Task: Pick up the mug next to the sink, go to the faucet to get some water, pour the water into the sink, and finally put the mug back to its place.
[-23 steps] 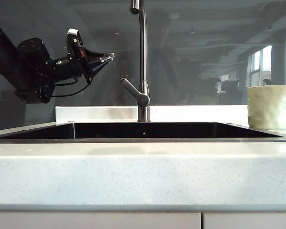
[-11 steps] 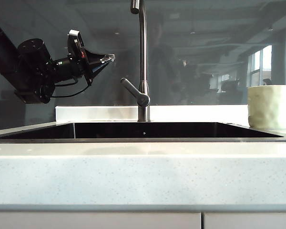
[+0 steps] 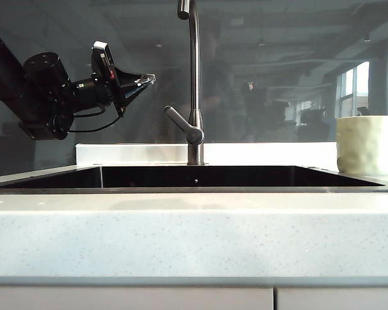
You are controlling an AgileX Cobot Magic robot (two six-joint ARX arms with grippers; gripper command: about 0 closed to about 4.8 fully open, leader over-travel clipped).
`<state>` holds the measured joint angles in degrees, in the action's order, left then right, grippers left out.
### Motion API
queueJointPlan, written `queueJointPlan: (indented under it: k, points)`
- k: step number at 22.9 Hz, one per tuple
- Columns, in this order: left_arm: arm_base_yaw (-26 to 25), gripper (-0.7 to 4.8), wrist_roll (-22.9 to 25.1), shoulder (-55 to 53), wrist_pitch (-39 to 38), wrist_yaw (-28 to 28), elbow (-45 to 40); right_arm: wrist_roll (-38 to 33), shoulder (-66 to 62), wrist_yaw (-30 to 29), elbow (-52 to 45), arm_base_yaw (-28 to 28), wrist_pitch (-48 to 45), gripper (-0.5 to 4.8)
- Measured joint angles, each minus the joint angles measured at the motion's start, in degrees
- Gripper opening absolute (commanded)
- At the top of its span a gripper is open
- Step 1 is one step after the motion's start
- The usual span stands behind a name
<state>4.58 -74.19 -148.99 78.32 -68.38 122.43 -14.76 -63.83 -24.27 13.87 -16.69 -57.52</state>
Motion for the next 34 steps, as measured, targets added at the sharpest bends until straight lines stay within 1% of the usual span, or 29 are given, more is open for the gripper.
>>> queueJointPlan:
  k: [1, 2, 3, 5, 6, 7, 9, 10, 11, 12, 13, 15, 16, 17, 18, 20, 22, 23, 24, 26, 27, 30, 31, 32, 33, 34]
  points:
    - [0.0, -0.05, 0.2, 0.2, -1.2, -0.3, 0.0, 0.0, 0.0, 0.0, 0.0, 0.0, 0.0, -0.06]
    - [-0.1, -0.05, 2.1, 1.0, -4.3, -2.4, -0.1, 0.0, 0.0, 0.0, 0.0, 0.0, 0.0, -0.06]
    - [-0.1, -0.05, 2.8, 2.1, -7.1, -4.0, -0.3, 0.0, 0.0, 0.0, 0.0, 0.0, 0.0, -0.06]
    - [-0.1, -0.05, 4.0, 5.3, -16.3, -5.7, -0.5, 0.0, 0.0, 0.0, 0.0, 0.0, 0.0, -0.06]
    - [-0.1, -0.05, 6.2, 7.9, -23.6, -5.8, -0.5, 0.0, 0.0, 0.0, 0.0, 0.0, 0.0, -0.06]
    - [-0.1, -0.05, 8.9, 10.2, -29.5, -5.6, -0.4, 0.0, 0.0, 0.0, 0.0, 0.0, 0.0, -0.06]
    - [-0.1, -0.05, 20.3, 16.0, -43.7, -3.5, -0.4, 0.0, 0.0, 0.0, 0.0, 0.0, 0.0, -0.06]
    - [-0.1, -0.05, 34.6, 22.8, -59.0, 3.3, -0.4, 0.0, 0.0, 0.0, 0.0, 0.0, 0.0, -0.06]
    - [-0.1, -0.05, 43.0, 26.9, -67.4, 9.5, -0.4, 0.0, 0.0, 0.0, 0.0, 0.0, 0.0, -0.06]
    - [-0.1, -0.05, 55.4, 33.0, -80.0, 20.2, 0.0, 0.0, 0.0, 0.0, 0.0, 0.0, 0.0, -0.06]
    - [0.0, -0.05, 61.1, 36.5, -87.4, 26.2, 0.3, 0.0, 0.0, 0.0, 0.0, 0.0, 0.0, -0.06]
    - [0.0, -0.05, 68.0, 42.1, -100.3, 34.3, 0.3, 0.0, 0.0, 0.0, 0.0, 0.0, 0.0, -0.06]
    - [0.0, -0.05, 70.6, 44.4, -104.3, 37.1, 0.1, 0.0, 0.0, 0.0, 0.0, 0.0, 0.0, -0.06]
    - [0.1, -0.05, 72.1, 46.0, -106.5, 39.0, 0.0, 0.0, 0.0, 0.0, 0.0, 0.0, 0.0, -0.06]
    - [0.0, -0.05, 74.4, 49.8, -110.3, 42.5, -0.4, 0.0, 0.0, 0.0, 0.0, 0.0, 0.0, -0.06]
    - [0.0, -0.05, 75.3, 55.2, -113.1, 47.2, -2.3, 0.0, 0.0, 0.0, 0.0, 0.0, 0.0, -0.06]
    - [0.0, -0.05, 76.0, 62.7, -113.9, 52.2, -6.5, 0.0, 0.0, 0.0, 0.0, 0.0, 0.0, -0.06]
    - [0.0, -0.05, 76.9, 70.7, -112.1, 56.0, -12.0, 0.0, 0.0, 0.0, 0.0, 0.0, 0.0, -0.06]
    - [0.0, -0.05, 77.4, 74.0, -110.7, 57.2, -15.5, 0.0, 0.0, 0.0, 0.0, 0.0, 0.0, -0.06]
    - [-0.2, -0.05, 78.3, 87.9, -106.9, 59.9, -34.6, 0.0, 0.0, 0.0, 0.0, 0.0, 0.0, -0.06]
    - [-0.7, -0.05, 78.1, 91.6, -103.2, 60.4, -41.4, 0.0, 0.0, 0.0, 0.0, 0.0, 0.0, -0.06]
    - [-3.3, -0.05, 77.2, 102.3, -98.2, 61.8, -58.6, 0.0, 0.0, 0.0, 0.0, 0.0, 0.0, -0.06]
    - [-4.7, -0.05, 76.9, 108.9, -93.8, 62.2, -67.7, 0.0, 0.0, 0.0, 0.0, 0.0, 0.0, -0.06]
    - [-5.3, -0.05, 76.8, 112.9, -90.5, 62.2, -72.9, 0.0, 0.0, 0.0, 0.0, 0.0, 0.0, -0.06]
    - [-6.0, -0.05, 76.2, 119.0, -87.7, 62.1, -81.0, 0.0, 0.0, 0.0, 0.0, 0.0, 0.0, -0.06]
    - [-6.7, -0.05, 75.6, 123.1, -86.6, 62.1, -86.4, 0.0, 0.0, 0.0, 0.0, 0.0, 0.0, -0.06]
